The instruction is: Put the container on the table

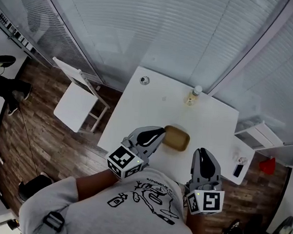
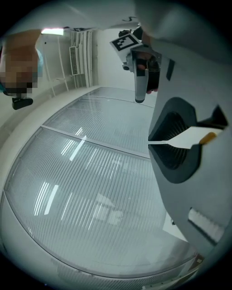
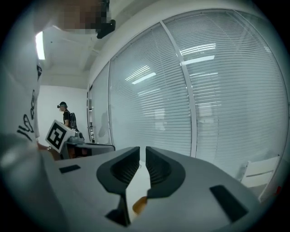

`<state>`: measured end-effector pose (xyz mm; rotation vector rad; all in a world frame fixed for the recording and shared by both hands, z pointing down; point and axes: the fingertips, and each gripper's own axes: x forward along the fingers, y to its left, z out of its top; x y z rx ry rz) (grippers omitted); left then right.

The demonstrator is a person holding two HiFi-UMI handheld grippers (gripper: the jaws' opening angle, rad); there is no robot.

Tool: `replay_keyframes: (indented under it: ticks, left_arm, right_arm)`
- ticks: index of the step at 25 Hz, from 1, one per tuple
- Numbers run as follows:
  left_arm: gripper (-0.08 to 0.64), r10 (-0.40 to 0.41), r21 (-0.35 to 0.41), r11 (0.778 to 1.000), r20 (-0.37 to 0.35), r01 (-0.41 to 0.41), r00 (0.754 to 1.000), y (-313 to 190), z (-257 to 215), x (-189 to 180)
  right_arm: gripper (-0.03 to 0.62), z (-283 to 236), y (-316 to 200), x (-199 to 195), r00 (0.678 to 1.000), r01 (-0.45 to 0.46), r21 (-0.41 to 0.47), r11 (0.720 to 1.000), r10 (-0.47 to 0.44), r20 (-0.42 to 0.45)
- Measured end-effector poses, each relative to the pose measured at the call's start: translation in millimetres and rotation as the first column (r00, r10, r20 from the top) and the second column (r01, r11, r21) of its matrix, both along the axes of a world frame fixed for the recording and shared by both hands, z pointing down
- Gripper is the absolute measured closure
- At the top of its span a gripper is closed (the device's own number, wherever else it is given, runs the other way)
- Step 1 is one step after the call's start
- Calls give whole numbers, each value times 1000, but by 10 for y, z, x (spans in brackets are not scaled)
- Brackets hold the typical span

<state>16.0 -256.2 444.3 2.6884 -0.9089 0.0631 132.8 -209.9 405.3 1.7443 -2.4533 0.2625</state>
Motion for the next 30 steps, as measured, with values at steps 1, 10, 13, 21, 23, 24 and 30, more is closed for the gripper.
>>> replay_keyframes:
  ticks: [1,10,13,21,23,24,30]
  left_arm:
    - [538,-3,12,1000,-9,3,1000,9,-69,-5]
    - [538,12,79,997,-25,-10,1000,82,-393,-3]
    - [538,-1,64,998,-34,4,999,49,-373,-21]
    - [538,-37,57,998,-38,39,999,-10,-373,-112]
    - [538,-40,58,997,-37,42,999,-19,-378,-128]
    - [538,-41,57,997,-37,43,998,-23,-374,-133]
    - [538,-46,44,998,-39,47,998,-30,-335,-133]
  right_arm:
    - [555,-35,22,-13,1000,-1,7,1000,1,-7]
    - [560,-241,65,10,998,-29,41,999,31,-53]
    - [561,-253,53,16,997,-38,43,998,41,-58]
    - [563,-300,-2,-6,997,-49,57,997,52,-54]
    - [563,-306,-4,-16,997,-46,58,997,50,-57]
    - [563,-306,-2,-21,997,-45,57,997,48,-57]
    - [565,-292,0,-48,997,-37,55,998,41,-59]
